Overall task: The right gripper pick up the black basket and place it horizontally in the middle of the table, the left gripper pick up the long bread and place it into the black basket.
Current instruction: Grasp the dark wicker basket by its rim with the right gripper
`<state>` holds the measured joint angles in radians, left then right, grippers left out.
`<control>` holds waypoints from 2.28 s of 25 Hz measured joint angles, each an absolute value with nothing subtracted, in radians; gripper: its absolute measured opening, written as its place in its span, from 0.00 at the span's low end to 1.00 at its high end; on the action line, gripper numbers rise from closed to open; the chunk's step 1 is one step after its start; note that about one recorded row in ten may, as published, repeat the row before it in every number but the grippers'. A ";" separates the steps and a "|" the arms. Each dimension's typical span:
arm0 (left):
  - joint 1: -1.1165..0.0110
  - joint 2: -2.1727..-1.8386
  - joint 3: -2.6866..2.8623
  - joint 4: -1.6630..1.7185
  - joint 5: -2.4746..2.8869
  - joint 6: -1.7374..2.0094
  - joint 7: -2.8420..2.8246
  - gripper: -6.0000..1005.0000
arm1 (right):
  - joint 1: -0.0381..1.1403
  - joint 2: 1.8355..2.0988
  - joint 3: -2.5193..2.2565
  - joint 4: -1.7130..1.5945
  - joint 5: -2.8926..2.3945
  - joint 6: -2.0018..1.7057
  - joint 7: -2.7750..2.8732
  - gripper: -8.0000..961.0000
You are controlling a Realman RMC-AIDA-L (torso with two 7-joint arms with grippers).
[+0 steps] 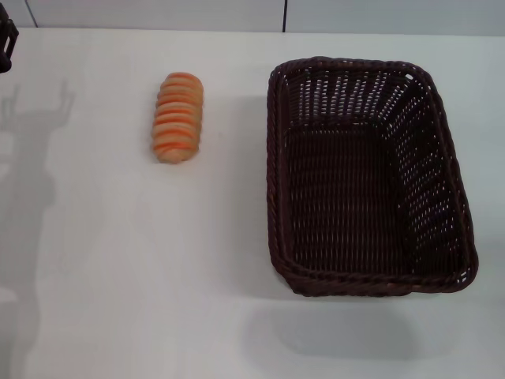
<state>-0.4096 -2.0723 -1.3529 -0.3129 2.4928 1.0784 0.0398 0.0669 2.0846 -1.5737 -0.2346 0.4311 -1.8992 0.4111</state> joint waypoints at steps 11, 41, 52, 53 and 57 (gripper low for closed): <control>-0.412 -2.072 -1.353 -0.313 2.493 1.078 0.039 0.81 | 0.066 2.077 -1.625 -0.250 0.431 -1.881 0.430 0.88; -0.460 -2.069 -1.344 -0.311 2.485 1.034 0.031 0.81 | -0.111 2.060 -1.336 -1.434 -1.680 -0.870 2.111 0.88; -0.460 -2.069 -1.342 -0.312 2.488 1.029 0.031 0.81 | -0.032 2.076 -1.305 -1.403 -1.756 -0.950 2.148 0.87; -0.460 -2.069 -1.342 -0.313 2.488 1.029 0.031 0.81 | -0.027 2.076 -1.307 -1.403 -1.757 -0.953 2.148 0.87; -0.459 -2.069 -1.342 -0.312 2.486 1.029 0.031 0.81 | -0.003 2.074 -1.310 -1.381 -1.765 -0.963 2.148 0.87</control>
<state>-0.4594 -2.0693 -1.3422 -0.3123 2.4863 1.0293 0.0306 -0.0025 2.0743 -1.3102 -1.3811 -1.7647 -0.9635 2.1479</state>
